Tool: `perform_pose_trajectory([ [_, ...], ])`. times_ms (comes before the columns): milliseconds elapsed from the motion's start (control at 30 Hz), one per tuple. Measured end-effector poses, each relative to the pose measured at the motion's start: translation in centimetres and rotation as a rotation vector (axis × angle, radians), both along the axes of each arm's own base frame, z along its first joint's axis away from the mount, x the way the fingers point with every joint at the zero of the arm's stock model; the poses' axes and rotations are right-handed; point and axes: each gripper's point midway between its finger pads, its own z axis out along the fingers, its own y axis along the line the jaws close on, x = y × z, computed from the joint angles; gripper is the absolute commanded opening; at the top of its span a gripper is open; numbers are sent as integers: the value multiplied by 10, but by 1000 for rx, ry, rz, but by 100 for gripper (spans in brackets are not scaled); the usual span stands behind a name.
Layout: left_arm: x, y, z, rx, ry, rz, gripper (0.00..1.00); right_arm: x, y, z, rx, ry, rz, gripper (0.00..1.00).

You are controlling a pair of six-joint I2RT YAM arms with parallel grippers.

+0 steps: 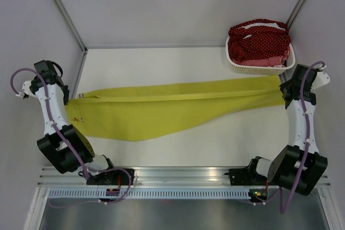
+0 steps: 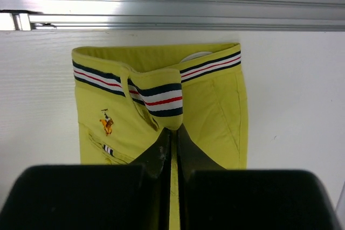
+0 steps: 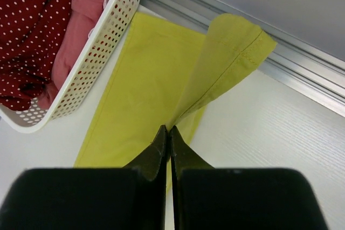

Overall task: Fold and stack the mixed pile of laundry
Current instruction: Fold the trousers at the center of the board.

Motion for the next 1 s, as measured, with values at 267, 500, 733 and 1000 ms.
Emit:
perform_pose_trajectory([
  [267,38,10,-16,2,28,-30,2,50,10,-27,-8,62,64,0],
  [500,82,8,-15,62,40,-89,2,68,5,-29,-34,68,51,0],
  [733,101,8,-34,57,71,-107,2,70,5,-33,-34,83,50,1],
  [1000,101,11,-42,61,92,-100,2,31,10,6,-81,45,24,0],
])
